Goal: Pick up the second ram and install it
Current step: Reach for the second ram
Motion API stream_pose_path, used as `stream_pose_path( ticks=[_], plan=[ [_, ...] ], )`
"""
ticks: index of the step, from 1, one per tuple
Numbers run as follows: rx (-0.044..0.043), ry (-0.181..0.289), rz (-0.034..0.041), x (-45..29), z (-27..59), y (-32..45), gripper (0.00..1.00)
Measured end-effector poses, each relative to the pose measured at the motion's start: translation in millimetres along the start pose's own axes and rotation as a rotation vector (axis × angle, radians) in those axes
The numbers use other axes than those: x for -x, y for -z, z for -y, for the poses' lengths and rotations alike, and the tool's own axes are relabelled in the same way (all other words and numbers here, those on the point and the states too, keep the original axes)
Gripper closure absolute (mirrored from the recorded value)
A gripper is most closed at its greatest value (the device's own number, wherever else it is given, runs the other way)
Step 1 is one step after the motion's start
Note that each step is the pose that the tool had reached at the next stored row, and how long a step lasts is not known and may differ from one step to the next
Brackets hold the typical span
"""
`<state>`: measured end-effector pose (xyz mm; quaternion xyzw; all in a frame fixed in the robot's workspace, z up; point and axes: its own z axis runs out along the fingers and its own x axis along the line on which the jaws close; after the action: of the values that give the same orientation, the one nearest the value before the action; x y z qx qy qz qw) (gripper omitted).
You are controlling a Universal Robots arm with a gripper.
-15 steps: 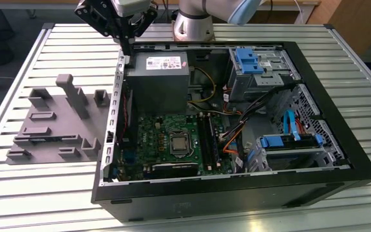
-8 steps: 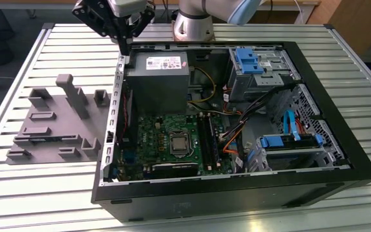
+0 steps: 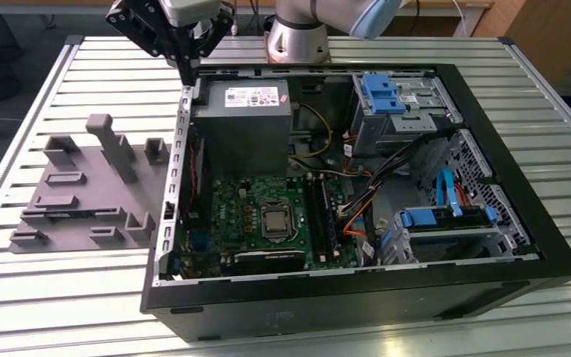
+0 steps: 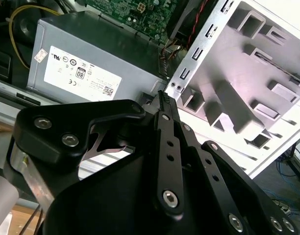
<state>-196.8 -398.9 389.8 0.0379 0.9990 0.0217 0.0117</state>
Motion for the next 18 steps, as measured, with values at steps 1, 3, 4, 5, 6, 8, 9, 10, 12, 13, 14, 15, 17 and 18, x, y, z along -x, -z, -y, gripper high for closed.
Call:
stream_pose_path(
  ticks=[1,3,4,5,6,8,9,10,12,13,14,15,17,18],
  plan=[
    [-0.0001,0.000,-0.0001,-0.5,0.0,0.0,0.89],
    [-0.0001,0.000,-0.0001,-1.9,0.2,0.0,0.89],
    [-0.0001,0.000,-0.0001,-2.7,0.2,0.0,0.89],
    [-0.0001,0.000,-0.0001,-3.5,0.3,0.0,0.89],
    [-0.0001,0.000,-0.0001,-4.3,0.3,0.0,0.89],
    [-0.0001,0.000,-0.0001,-5.8,0.4,0.0,0.89],
    [-0.0001,0.000,-0.0001,-6.5,0.5,0.0,0.89],
    [-0.0001,0.000,-0.0001,-7.4,0.6,0.0,0.89],
    [-0.0001,0.000,0.0000,-9.0,0.7,0.0,0.89],
    [-0.0001,0.000,-0.0001,-9.8,0.8,0.0,0.89],
    [-0.0001,0.000,-0.0001,-10.6,0.8,0.0,0.89],
    [-0.0001,0.000,-0.0001,-11.5,0.9,0.0,0.89],
    [-0.0001,0.000,-0.0001,-13.3,1.0,0.0,0.89],
    [-0.0001,0.000,-0.0001,-14.2,1.1,0.0,0.89]
  ],
)
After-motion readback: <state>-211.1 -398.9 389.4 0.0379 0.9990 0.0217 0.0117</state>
